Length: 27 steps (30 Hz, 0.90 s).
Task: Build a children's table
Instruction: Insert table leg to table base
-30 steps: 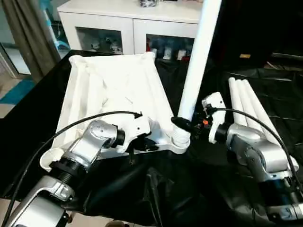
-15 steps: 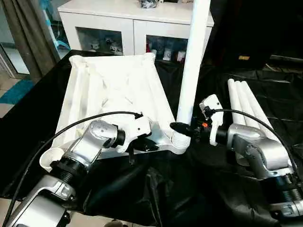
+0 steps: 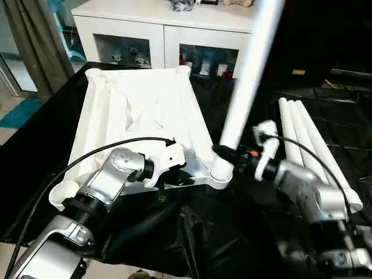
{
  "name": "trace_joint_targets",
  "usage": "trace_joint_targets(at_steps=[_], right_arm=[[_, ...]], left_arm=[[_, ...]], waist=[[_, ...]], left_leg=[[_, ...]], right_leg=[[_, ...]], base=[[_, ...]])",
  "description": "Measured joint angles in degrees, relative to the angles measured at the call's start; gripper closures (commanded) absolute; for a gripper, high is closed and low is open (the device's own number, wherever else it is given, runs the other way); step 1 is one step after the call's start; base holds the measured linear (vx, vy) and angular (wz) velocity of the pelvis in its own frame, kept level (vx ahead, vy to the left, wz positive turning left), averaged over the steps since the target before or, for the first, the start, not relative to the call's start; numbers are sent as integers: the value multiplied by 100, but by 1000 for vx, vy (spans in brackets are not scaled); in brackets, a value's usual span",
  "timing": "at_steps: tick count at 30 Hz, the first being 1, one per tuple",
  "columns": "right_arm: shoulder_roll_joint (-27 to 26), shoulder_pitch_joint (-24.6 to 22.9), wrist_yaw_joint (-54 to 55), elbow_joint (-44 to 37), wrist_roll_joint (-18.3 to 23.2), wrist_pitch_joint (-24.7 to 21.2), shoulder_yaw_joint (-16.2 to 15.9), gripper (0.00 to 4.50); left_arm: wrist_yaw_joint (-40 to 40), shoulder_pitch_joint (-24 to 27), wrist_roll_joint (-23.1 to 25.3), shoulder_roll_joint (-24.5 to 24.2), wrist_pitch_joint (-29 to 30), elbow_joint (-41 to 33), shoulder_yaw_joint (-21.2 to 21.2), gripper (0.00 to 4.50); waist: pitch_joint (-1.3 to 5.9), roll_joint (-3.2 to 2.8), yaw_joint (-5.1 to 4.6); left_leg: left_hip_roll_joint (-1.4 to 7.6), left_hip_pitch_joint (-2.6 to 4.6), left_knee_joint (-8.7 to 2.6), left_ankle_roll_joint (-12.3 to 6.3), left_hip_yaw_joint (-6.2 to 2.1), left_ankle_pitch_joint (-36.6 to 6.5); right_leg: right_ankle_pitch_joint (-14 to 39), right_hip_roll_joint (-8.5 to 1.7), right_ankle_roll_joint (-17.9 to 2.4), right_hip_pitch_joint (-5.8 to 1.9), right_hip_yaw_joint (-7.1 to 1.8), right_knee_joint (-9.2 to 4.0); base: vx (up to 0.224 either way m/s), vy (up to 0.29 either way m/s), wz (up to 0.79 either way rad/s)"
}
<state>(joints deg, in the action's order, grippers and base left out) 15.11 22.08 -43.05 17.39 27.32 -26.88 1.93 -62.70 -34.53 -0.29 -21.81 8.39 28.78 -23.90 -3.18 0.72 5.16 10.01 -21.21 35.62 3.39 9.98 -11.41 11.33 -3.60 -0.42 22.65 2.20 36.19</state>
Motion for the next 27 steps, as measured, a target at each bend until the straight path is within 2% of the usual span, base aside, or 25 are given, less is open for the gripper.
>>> trace_joint_targets(at_steps=[5, 16, 22, 27], right_arm=[[-150, -308, -2, 90, 23, 592, 104, 262], [-201, -794, 17, -149, -333, 1634, -82, 262], [-326, -919, 134, -127, -288, 1770, 8, 262], [-301, -942, 112, -87, -240, 1798, 23, 262]], left_arm=[[58, -26, 13, 90, -45, 135, 1, 450], [93, -98, 76, 197, -143, 310, -4, 450], [161, -105, 125, 215, -216, 375, 11, 450], [163, -154, 126, 247, -263, 475, 10, 450]], waist=[[4, 4, 10], [5, 4, 3], [5, 6, -10], [7, 4, -4]], left_leg=[[1, 19, -4, 0, 0, 0], [0, 24, -15, -1, 0, -1], [0, 25, -32, -1, 0, -1], [-7, 26, -107, -1, 12, 0]], right_leg=[[3, -5, 5, -31, 5, -8], [16, -10, 26, -69, 8, -50], [27, -12, 45, -68, 10, -62], [16, -12, 26, -73, 13, -126]], base=[[0, 0, 0], [0, 0, 0], [0, 0, 0], [0, 0, 0]])
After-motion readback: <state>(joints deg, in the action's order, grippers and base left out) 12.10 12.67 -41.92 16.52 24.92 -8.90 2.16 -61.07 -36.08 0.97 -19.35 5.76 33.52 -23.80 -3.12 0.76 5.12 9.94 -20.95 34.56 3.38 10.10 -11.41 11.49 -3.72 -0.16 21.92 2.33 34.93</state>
